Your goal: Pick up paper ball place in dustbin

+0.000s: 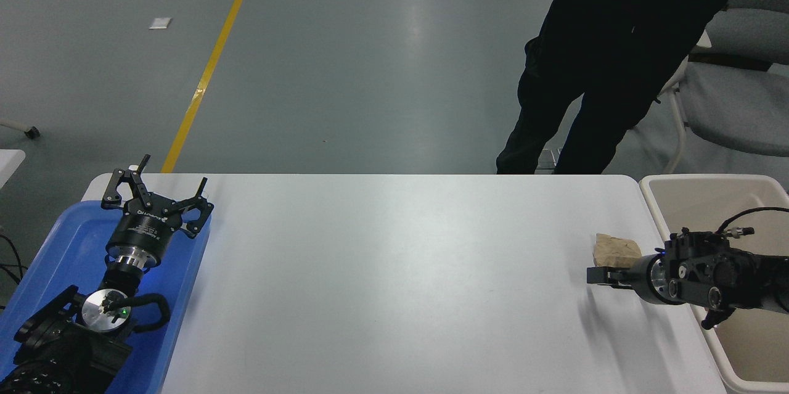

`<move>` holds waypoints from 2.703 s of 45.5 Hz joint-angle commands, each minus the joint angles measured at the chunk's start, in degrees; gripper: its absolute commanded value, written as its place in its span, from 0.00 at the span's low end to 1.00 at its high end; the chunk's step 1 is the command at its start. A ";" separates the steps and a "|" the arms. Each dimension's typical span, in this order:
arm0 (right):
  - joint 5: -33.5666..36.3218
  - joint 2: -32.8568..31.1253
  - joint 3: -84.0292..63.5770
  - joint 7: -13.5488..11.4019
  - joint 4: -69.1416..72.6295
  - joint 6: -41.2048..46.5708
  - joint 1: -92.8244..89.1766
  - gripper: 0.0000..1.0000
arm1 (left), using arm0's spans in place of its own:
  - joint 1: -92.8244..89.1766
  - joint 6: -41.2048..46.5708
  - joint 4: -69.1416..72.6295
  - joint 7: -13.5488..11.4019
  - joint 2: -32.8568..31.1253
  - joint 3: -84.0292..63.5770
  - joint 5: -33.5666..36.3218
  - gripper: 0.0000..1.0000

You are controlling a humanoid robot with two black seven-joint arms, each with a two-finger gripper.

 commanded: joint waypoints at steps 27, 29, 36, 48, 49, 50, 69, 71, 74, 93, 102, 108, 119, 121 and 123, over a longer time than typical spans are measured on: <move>0.53 -0.51 0.43 -0.06 0.32 0.24 0.63 1.00 | 0.00 0.00 0.00 -0.17 -0.09 0.00 0.05 0.99; 0.53 -0.51 0.43 0.03 0.32 0.24 0.63 1.00 | 0.00 0.00 0.00 -0.17 0.00 0.00 0.05 0.99; 0.70 -0.43 0.43 -0.06 0.32 0.24 0.63 1.00 | 0.00 0.00 0.00 -0.17 -0.09 0.00 0.05 0.99; 2.20 -1.13 0.52 -0.06 0.58 0.33 0.63 1.00 | 0.00 0.00 0.00 -0.17 0.00 0.00 0.05 0.99; 2.20 -1.39 0.52 -0.06 0.67 0.33 0.55 1.00 | 0.00 0.00 0.00 -0.17 0.00 0.09 0.05 0.99; 2.20 -1.57 0.52 -0.06 0.75 0.33 0.55 1.00 | 0.00 0.00 0.00 -0.17 0.00 0.09 0.05 0.99; 2.20 -2.45 0.52 -0.06 0.76 0.33 0.46 1.00 | 0.00 0.00 0.00 -0.17 0.00 0.09 0.05 0.99; 2.20 -2.45 0.52 -0.06 0.93 0.33 0.55 1.00 | 0.00 0.00 0.00 -0.17 -0.09 0.09 0.05 0.99; 2.20 -2.53 0.60 -0.14 1.11 0.33 0.63 1.00 | 0.00 0.00 0.00 -0.17 0.00 0.09 0.05 0.99; 17.29 -9.39 -10.62 -0.67 19.27 1.12 16.25 1.00 | -0.09 0.00 0.00 -0.09 0.00 0.18 0.05 0.99; 24.52 -9.83 -22.50 -0.41 32.38 1.38 31.91 1.00 | -0.09 0.00 0.00 -0.09 0.00 0.18 0.05 0.99; 27.16 -9.66 -29.27 -0.41 37.75 6.11 42.28 1.00 | -0.09 0.00 0.00 -0.09 0.00 0.18 0.05 0.99; 27.51 -8.95 -32.27 -0.41 38.72 30.63 59.42 1.00 | 0.00 0.00 0.00 -0.09 0.00 0.18 0.05 0.99; 27.60 -8.78 -32.97 -0.41 38.72 35.37 64.06 1.00 | 0.00 0.00 0.00 -0.09 0.00 0.18 0.05 0.99; 28.12 -8.77 -33.50 -0.41 38.72 37.67 66.63 1.00 | 0.00 0.00 0.00 -0.09 0.00 0.18 0.05 0.99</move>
